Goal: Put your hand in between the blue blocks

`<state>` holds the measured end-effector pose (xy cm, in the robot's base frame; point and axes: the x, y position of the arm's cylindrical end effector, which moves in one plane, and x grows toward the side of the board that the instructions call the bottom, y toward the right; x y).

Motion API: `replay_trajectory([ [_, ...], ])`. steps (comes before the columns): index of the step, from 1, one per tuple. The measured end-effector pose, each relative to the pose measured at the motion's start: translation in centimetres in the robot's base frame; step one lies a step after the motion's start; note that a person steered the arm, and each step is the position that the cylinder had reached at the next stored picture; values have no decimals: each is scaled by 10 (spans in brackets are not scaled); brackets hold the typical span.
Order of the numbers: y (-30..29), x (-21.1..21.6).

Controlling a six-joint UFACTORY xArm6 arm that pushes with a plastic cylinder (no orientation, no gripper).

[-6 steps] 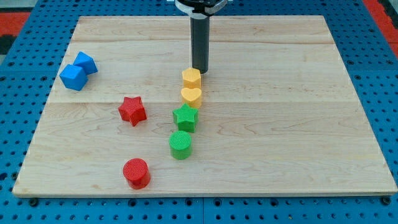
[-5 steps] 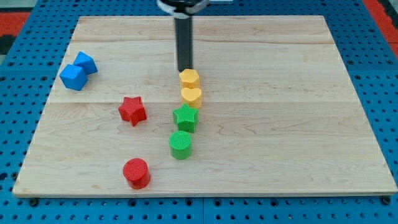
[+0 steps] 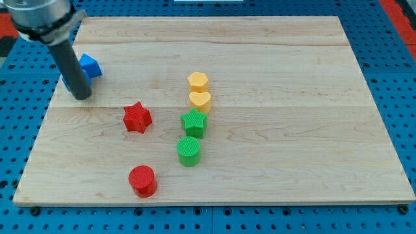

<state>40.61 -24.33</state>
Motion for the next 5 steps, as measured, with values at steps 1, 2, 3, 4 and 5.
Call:
replay_trajectory([
  [1,-39,-14],
  [2,-56,-37],
  [3,-62,-57],
  [4,-31,-67],
  [5,26,-67],
])
